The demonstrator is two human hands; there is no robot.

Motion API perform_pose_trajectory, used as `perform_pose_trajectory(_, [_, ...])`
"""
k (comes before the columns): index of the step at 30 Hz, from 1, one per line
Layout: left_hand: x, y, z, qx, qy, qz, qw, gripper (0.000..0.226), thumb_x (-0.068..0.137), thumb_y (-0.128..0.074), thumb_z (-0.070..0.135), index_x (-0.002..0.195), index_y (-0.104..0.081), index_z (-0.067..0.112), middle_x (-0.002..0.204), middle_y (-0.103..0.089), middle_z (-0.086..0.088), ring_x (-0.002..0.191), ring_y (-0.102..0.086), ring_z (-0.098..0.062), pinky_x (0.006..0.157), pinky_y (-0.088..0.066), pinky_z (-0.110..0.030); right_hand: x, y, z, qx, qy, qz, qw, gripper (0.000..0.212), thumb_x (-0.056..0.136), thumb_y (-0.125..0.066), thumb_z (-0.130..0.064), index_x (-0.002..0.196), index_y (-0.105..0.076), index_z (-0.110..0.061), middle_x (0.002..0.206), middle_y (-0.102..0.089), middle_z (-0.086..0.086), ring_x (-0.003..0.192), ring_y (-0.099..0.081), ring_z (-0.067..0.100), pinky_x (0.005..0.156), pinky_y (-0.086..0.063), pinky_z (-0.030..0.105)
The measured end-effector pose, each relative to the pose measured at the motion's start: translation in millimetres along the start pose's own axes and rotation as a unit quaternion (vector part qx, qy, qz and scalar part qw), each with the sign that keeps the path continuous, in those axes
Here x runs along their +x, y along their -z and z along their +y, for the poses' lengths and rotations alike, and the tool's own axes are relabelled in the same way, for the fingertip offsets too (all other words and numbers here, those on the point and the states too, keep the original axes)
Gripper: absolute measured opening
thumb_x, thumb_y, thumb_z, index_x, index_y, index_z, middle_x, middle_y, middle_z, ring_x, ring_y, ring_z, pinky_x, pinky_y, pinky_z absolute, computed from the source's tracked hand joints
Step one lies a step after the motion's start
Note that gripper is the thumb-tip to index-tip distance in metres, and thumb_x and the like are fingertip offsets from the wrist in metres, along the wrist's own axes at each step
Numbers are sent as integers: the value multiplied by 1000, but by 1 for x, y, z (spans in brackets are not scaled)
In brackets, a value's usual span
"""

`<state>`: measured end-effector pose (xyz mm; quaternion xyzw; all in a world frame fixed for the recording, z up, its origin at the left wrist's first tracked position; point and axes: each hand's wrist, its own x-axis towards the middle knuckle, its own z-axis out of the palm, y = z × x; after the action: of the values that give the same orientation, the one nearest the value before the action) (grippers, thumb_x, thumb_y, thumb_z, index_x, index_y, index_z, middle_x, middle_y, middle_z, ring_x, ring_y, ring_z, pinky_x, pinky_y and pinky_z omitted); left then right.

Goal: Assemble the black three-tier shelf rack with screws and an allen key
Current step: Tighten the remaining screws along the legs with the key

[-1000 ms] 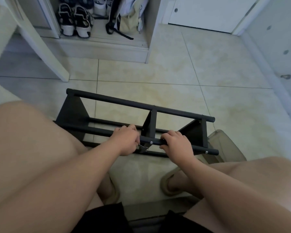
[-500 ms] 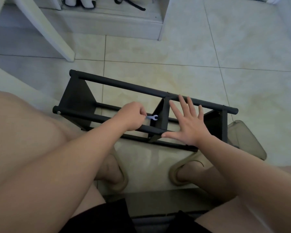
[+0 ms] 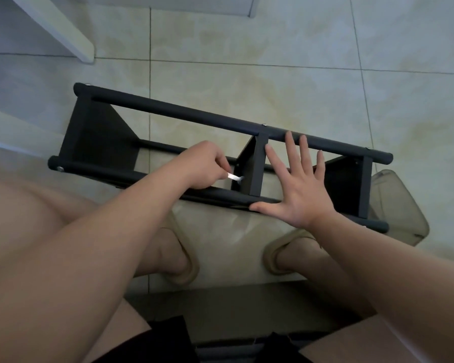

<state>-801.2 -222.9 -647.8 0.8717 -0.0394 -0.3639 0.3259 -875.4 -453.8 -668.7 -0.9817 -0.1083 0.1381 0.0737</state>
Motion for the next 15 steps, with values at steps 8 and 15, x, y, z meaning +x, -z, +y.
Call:
perform_pose_trajectory(8, [7,-6,10,-123,23,-38,991,18,89,-66,14,78,-71,28,91,-71,1,91,-65,-15,82,-51,-29,-1,0,-3,-17,1,2,1000,119,68,-21,-102,163,-3,-33,170,12,11,155,15,38,120,4,66])
perform_pose_trajectory(15, [15,-15,17,-229,70,-36,970,13,95,-63,17,82,-66,20,83,-73,0,78,-70,-10,78,-53,-31,-1,3,-4,-19,-2,-17,1000,120,68,-23,-102,163,-1,-33,170,14,10,154,18,38,120,7,65])
